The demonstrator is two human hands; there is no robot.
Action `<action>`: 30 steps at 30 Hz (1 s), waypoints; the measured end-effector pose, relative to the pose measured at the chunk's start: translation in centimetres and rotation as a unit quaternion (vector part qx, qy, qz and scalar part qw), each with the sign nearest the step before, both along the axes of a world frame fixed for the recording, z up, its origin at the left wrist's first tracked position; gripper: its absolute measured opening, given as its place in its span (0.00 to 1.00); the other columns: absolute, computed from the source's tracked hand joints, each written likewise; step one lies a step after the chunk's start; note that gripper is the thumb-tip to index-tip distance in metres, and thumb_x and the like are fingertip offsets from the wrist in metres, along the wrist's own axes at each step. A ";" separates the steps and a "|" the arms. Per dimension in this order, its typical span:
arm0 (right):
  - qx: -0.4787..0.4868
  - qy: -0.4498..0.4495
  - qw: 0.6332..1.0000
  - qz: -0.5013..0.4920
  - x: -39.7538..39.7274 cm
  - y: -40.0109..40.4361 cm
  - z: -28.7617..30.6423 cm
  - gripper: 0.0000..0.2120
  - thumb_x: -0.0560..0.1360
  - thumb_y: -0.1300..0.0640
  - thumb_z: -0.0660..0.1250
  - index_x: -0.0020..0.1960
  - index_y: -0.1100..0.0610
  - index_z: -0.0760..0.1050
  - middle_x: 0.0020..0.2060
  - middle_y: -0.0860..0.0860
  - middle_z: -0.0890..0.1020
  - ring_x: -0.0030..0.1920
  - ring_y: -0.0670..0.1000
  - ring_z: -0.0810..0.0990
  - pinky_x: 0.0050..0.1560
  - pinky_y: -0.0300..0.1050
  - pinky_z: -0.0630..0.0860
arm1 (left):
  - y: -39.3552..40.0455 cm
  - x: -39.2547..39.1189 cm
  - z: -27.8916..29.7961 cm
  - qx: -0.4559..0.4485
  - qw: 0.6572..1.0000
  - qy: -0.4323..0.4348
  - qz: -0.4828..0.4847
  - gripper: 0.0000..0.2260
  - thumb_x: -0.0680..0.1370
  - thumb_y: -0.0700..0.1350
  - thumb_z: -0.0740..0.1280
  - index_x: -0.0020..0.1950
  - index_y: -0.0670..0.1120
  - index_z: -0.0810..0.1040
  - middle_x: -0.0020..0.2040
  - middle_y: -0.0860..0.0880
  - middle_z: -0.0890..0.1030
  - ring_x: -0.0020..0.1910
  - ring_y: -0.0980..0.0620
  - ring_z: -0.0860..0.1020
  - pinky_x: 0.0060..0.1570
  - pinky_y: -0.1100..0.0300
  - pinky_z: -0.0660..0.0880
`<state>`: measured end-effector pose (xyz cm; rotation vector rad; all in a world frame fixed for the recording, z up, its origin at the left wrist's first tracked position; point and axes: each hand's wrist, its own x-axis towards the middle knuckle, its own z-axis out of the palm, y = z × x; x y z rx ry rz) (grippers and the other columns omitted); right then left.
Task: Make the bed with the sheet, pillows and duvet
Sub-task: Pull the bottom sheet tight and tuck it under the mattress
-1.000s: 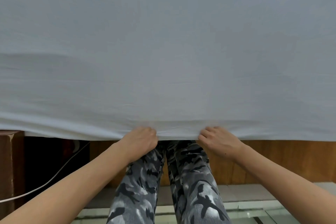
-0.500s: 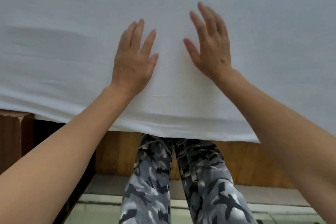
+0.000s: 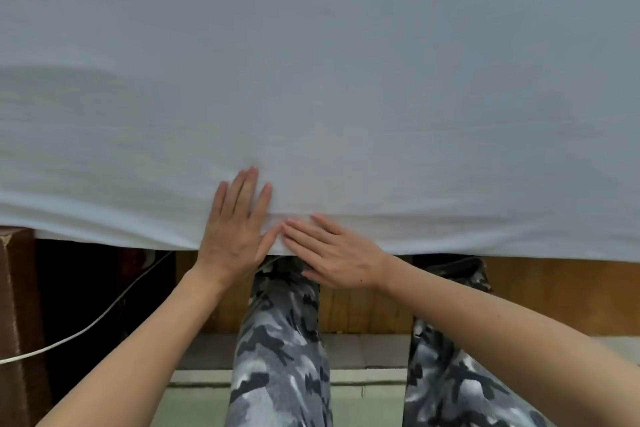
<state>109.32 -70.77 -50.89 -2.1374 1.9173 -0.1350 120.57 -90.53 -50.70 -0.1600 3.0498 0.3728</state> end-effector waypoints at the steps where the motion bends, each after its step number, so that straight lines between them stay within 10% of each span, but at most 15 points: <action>1: -0.016 -0.029 0.999 -0.007 -0.7 0.2 0.7 0.28 0.81 0.48 0.57 0.74 0.64 0.61 0.74 0.60 0.63 0.76 0.56 0.58 0.76 0.54 0.49 | 0.4 -0.6 0.5 0.007 1.000 0.020 0.007 0.26 0.83 0.55 0.53 0.75 0.39 0.58 0.75 0.36 0.58 0.76 0.39 0.55 0.75 0.45 0.50; 7: -0.141 -0.024 0.975 -0.171 -14.9 3.5 2.5 0.22 0.81 0.53 0.61 0.70 0.65 0.67 0.69 0.63 0.71 0.71 0.61 0.68 0.73 0.58 0.57 | 5.3 -12.6 2.3 0.017 0.993 0.094 0.070 0.21 0.83 0.50 0.54 0.72 0.39 0.63 0.73 0.33 0.62 0.74 0.37 0.58 0.74 0.43 0.52; 14: -0.051 0.090 0.946 -0.306 -36.3 16.7 2.1 0.28 0.82 0.48 0.56 0.73 0.67 0.63 0.72 0.64 0.65 0.73 0.63 0.63 0.73 0.59 0.55 | 17.3 -33.5 2.0 0.021 0.996 0.080 -0.022 0.22 0.83 0.48 0.56 0.75 0.39 0.64 0.75 0.34 0.60 0.74 0.35 0.59 0.73 0.43 0.52; 26: 0.039 -0.053 0.996 -0.052 -22.6 37.1 2.3 0.23 0.82 0.53 0.56 0.75 0.61 0.62 0.75 0.57 0.62 0.76 0.55 0.58 0.76 0.54 0.48 | 33.8 -24.2 1.6 -0.015 0.948 -0.040 -0.315 0.30 0.83 0.54 0.49 0.77 0.34 0.49 0.78 0.36 0.51 0.77 0.39 0.52 0.74 0.43 0.52; 30: -0.065 -0.101 0.978 -0.170 -27.4 40.5 4.1 0.15 0.81 0.59 0.58 0.65 0.63 0.73 0.68 0.60 0.73 0.70 0.58 0.69 0.73 0.55 0.60 | 36.7 -29.5 3.7 0.066 0.950 0.017 -0.306 0.29 0.83 0.54 0.52 0.78 0.39 0.50 0.79 0.40 0.51 0.78 0.43 0.53 0.75 0.45 0.52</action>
